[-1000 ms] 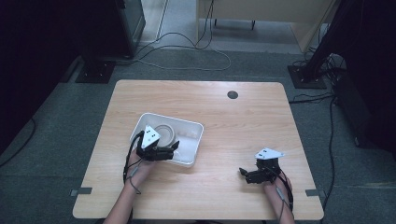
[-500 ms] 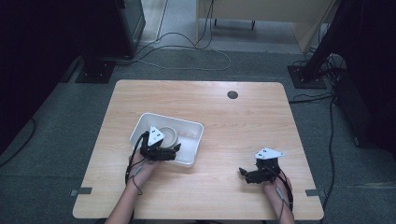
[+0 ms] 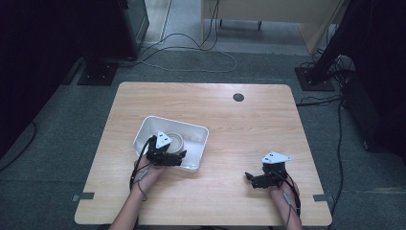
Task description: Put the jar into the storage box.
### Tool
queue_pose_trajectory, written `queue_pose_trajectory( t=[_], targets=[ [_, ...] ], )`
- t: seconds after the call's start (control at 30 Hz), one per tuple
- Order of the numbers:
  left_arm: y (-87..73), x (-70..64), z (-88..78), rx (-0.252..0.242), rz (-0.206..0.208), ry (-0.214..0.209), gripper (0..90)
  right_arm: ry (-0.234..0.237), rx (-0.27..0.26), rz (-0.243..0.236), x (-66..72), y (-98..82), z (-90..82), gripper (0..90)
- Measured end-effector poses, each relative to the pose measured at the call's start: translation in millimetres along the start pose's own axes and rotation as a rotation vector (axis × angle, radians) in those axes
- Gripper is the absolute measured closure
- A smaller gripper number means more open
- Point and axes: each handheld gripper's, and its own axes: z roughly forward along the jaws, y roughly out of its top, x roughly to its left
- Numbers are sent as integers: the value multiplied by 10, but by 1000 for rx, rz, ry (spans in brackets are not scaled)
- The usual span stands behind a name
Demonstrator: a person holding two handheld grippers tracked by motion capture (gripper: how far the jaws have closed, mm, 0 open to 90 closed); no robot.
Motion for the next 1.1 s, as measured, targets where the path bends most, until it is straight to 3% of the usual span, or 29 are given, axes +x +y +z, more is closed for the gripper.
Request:
queue_pose_trajectory(
  t=[0.3, 0.5, 1.1],
  targets=[
    [-1, -21, 3, 8, 13, 14, 97, 0, 1, -1, -1, 0, 0, 0],
    [-2, -1, -21, 7, 16, -5, 96, 0, 0, -1, -1, 0, 0, 0],
    [35, 29, -251, -25, 41, -30, 95, 0, 0, -1, 0, -1, 0, 0]
  ],
)
